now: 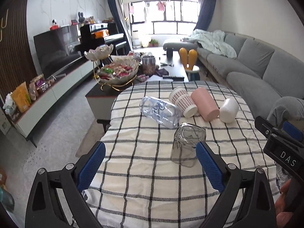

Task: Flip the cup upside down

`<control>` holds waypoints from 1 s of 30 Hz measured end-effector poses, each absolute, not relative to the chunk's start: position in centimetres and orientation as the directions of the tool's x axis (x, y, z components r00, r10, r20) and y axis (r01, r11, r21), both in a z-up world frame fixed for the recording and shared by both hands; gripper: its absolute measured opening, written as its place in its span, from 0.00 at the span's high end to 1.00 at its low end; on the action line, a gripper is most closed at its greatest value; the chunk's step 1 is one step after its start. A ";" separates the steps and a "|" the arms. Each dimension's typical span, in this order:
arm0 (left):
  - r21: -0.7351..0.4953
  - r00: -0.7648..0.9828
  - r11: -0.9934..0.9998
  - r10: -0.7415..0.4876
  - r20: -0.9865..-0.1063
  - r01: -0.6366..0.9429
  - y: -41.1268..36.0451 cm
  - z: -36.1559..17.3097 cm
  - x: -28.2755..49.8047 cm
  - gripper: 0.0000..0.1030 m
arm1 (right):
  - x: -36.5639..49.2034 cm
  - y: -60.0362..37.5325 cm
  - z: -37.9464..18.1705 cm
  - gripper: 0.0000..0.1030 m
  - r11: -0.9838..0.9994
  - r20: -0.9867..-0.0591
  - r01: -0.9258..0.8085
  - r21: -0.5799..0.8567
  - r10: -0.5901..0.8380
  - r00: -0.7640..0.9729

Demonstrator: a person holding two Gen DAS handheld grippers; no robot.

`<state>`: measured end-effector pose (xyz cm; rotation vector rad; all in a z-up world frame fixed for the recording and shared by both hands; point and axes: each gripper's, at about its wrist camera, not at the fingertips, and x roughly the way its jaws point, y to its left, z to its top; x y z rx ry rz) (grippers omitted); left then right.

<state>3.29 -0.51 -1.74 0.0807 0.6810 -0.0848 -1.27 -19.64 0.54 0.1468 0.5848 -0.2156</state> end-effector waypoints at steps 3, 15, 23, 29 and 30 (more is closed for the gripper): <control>0.042 0.802 0.995 -0.048 -0.596 0.091 -0.2 -1.3 2.7 0.01 | -1.9 -19.5 1.0 0.05 0.969 -0.540 0.238 0.067 -0.166 0.825; 0.068 0.866 0.997 -0.007 -0.499 0.047 -0.1 -0.2 0.9 0.00 | -3.6 -19.4 2.2 0.01 0.970 -0.481 0.240 0.048 -0.188 0.856; 0.064 0.868 0.997 -0.005 -0.497 0.043 0.2 0.2 0.5 0.00 | -4.4 -19.0 2.9 0.01 0.970 -0.453 0.243 0.027 -0.204 0.868; 0.048 0.863 0.998 -0.009 -0.505 0.038 0.6 0.1 0.3 0.00 | -5.3 -18.8 3.4 0.01 0.968 -0.421 0.249 0.012 -0.221 0.880; 0.047 0.864 0.998 -0.009 -0.504 0.038 0.6 0.2 0.2 0.00 | -5.3 -18.8 3.4 0.01 0.968 -0.420 0.249 0.011 -0.222 0.880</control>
